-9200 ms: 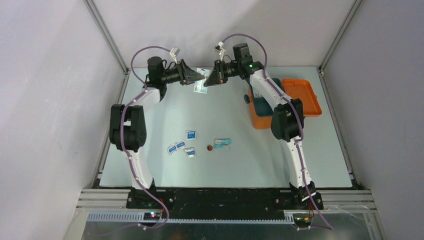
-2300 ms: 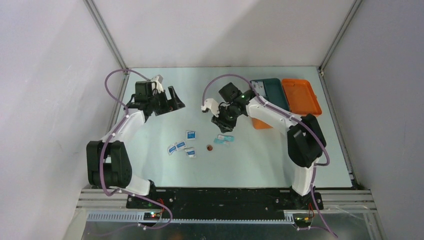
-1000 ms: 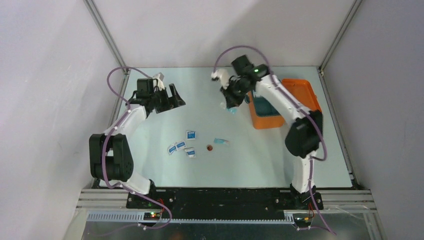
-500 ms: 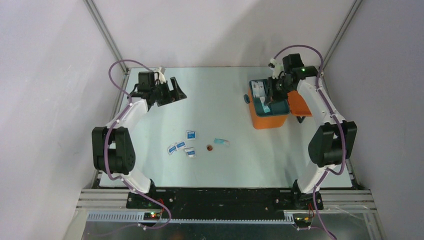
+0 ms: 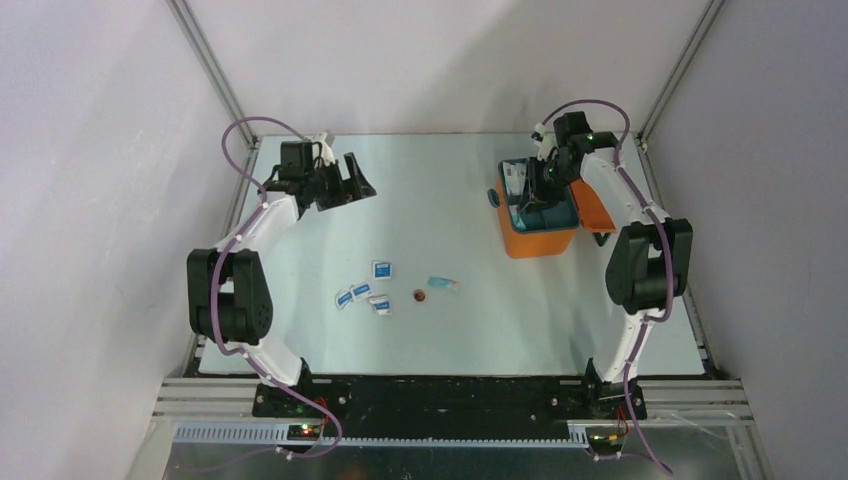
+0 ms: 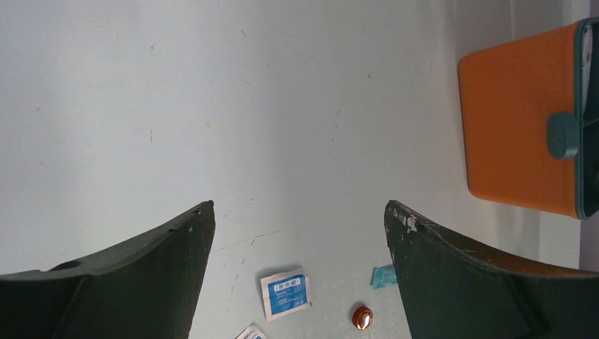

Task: Organize the medicine kit

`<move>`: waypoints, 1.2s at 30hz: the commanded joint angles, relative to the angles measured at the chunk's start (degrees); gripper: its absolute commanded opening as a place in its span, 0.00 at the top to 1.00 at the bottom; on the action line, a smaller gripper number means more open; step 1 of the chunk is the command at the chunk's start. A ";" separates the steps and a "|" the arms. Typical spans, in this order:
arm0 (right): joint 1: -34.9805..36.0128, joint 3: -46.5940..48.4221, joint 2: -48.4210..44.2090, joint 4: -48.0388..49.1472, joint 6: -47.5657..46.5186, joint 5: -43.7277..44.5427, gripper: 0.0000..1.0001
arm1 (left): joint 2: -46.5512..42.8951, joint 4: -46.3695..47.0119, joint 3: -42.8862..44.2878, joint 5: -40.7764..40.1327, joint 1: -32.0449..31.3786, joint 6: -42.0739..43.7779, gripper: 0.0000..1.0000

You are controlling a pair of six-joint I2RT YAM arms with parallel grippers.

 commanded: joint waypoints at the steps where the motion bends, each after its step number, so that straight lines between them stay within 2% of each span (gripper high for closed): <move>1: -0.11 4.73 -0.01 -0.13 1.15 1.25 0.66 | -2.18 -0.14 1.35 -0.95 -0.36 2.11 0.06; 5: 0.76 7.79 -1.80 0.34 -1.50 -0.28 0.60 | -3.76 -0.20 0.24 -1.73 -0.32 2.85 0.05; 7: 2.67 8.69 -2.53 0.38 -6.31 -3.13 0.59 | -4.18 -0.24 0.05 -1.85 -0.34 3.01 0.05; 10: 8.78 9.16 -2.48 -0.66 -18.97 -5.66 0.58 | -4.31 -0.30 0.07 -1.68 -0.36 2.83 0.05; 13: 13.32 9.57 -0.09 -1.37 -25.47 -7.63 0.57 | -4.16 -0.28 0.15 -1.26 -0.39 2.23 0.06; 15: 16.21 10.57 2.50 -2.39 -29.53 -11.95 0.51 | -4.31 -0.21 0.14 -1.13 -0.32 0.97 0.06; 17: 18.01 12.26 5.75 -4.42 -31.89 -14.82 0.50 | -4.40 -0.20 0.09 -0.88 -0.39 -0.38 0.06; 20: 21.78 14.51 10.76 -7.04 -36.85 -12.33 0.55 | -4.72 -0.06 -0.06 -1.46 -0.42 -2.65 0.05; 23: 27.34 12.94 13.06 -7.65 -44.34 -6.16 0.58 | -5.75 -0.04 -0.01 -2.97 -0.50 -4.59 0.05; 27: 31.57 7.56 13.60 -5.01 -45.79 -1.86 0.46 | -7.07 0.10 -0.34 -3.60 -0.46 -5.88 0.05; 36: 33.71 0.26 13.40 -0.42 -44.89 3.30 0.45 | -7.76 1.37 -1.68 -2.46 -0.42 -7.27 0.04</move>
